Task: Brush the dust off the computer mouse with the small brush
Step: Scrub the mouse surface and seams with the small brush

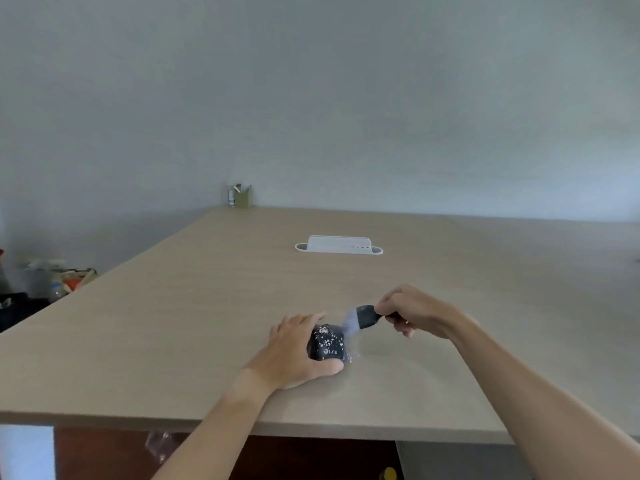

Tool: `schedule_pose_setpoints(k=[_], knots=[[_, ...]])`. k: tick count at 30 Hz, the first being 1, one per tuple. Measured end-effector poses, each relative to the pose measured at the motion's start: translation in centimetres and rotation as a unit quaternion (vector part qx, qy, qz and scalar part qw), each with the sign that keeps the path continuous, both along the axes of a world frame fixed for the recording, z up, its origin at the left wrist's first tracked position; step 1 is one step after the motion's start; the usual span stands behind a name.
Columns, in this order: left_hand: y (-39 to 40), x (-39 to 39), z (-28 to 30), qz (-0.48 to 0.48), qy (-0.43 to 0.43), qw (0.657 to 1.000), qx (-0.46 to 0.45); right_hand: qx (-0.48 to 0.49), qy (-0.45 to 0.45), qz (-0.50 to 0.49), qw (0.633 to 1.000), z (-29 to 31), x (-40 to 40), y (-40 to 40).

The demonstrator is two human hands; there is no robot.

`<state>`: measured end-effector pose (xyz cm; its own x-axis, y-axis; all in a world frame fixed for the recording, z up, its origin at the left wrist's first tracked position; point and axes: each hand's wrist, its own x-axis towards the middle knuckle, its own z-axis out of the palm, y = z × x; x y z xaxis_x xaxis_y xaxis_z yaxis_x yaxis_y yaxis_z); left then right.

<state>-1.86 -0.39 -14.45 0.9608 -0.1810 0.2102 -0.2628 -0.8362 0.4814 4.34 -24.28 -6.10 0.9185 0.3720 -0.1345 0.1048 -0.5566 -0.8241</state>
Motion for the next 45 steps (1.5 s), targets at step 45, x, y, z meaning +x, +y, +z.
schedule_pose_setpoints(k=[45], knots=[[-0.6, -0.3, 0.5, 0.077, -0.029, 0.997, 0.005, 0.007, -0.119, -0.026, 0.993, -0.8, -1.3, 1.7]])
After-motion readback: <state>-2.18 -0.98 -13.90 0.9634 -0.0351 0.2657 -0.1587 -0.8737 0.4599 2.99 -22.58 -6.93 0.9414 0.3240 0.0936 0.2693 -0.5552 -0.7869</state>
